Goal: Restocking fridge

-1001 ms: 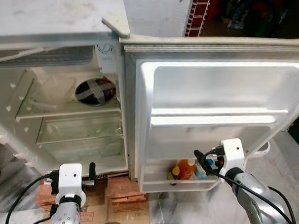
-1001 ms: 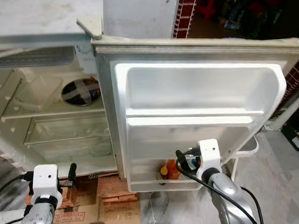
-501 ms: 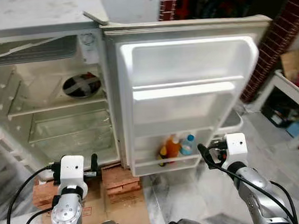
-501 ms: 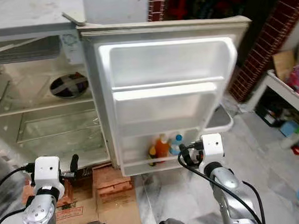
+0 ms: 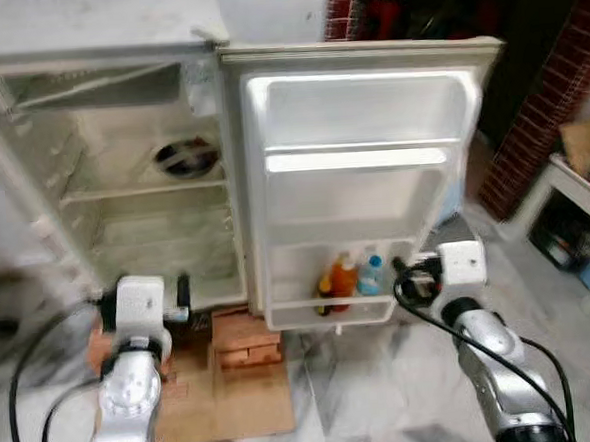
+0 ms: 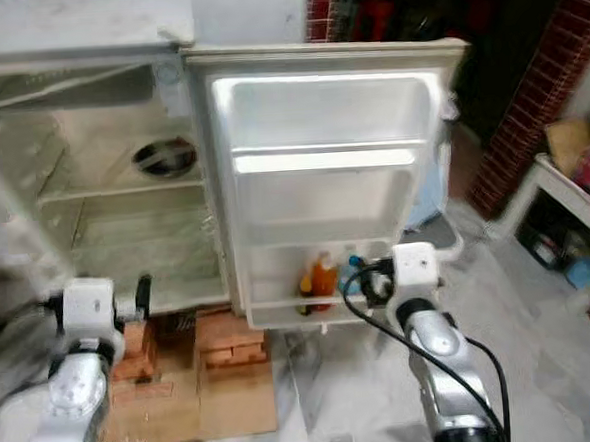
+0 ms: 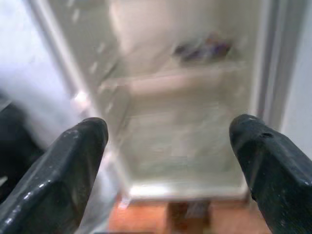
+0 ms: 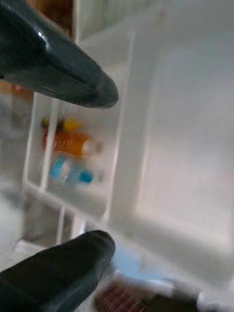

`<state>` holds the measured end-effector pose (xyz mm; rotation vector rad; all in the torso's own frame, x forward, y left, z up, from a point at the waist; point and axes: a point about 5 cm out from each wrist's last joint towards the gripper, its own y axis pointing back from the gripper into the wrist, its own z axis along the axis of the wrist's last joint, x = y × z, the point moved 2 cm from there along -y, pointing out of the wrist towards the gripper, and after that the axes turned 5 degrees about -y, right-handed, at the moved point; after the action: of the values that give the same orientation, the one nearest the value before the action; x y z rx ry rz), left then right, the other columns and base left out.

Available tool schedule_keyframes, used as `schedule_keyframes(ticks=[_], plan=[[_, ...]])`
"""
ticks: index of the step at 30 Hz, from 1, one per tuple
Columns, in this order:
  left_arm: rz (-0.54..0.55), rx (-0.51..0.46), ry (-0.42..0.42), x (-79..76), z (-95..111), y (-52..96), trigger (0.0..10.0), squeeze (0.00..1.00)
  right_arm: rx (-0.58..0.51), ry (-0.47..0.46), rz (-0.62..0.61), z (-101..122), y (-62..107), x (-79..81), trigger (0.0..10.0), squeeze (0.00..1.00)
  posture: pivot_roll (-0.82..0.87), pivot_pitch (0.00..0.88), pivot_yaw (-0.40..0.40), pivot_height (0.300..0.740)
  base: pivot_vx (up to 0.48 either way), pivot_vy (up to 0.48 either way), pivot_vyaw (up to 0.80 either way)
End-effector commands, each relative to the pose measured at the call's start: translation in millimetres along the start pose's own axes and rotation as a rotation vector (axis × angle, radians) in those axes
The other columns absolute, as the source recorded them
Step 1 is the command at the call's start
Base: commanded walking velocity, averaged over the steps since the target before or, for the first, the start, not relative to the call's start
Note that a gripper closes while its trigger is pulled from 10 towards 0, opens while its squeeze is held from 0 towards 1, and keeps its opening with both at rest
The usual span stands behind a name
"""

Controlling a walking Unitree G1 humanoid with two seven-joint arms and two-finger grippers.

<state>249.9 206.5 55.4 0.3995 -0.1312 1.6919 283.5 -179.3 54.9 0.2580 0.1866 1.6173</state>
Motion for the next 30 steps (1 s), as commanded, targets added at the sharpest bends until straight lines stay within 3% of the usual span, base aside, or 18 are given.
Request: schedule_keyframes(ticks=[1, 8, 18, 23, 30], plan=[[0.008, -0.049, -0.009, 3.9, 12, -9.9, 10.0, 0.0, -0.005, -0.014, 0.013, -1, -1.0, 0.9, 10.0, 0.0, 0.05, 0.0, -0.046, 0.74, 0.0, -0.461, 0.0], [0.015, -0.062, 0.008, 9.2, 17, -16.8, 10.0, 0.0, -0.046, -0.05, 0.03, 9, -9.3, 3.0, 10.0, 0.0, 0.05, 0.0, -0.056, 0.74, 0.0, -0.452, 0.0], [0.02, -0.05, 0.046, 6.6, 11, -14.4, 10.0, 0.0, -0.144, -0.058, 0.079, 34, -18.5, 13.7, 10.0, 0.0, 0.05, 0.0, -0.066, 0.74, 0.288, -0.379, 0.0], [0.027, -0.044, 0.058, 6.4, 10, -15.4, 10.0, 0.0, -0.159, -0.057, 0.094, 37, -21.9, 18.8, 10.0, 0.0, 0.05, 0.0, -0.065, 0.74, 0.445, 0.0, 0.0], [0.063, -0.021, 0.076, 9.8, 7, -14.1, 10.0, 0.0, -0.17, -0.058, 0.107, 40, -25.1, 20.6, 10.0, 0.0, 0.05, 0.0, -0.062, 0.74, 0.468, 0.0, 0.77]])
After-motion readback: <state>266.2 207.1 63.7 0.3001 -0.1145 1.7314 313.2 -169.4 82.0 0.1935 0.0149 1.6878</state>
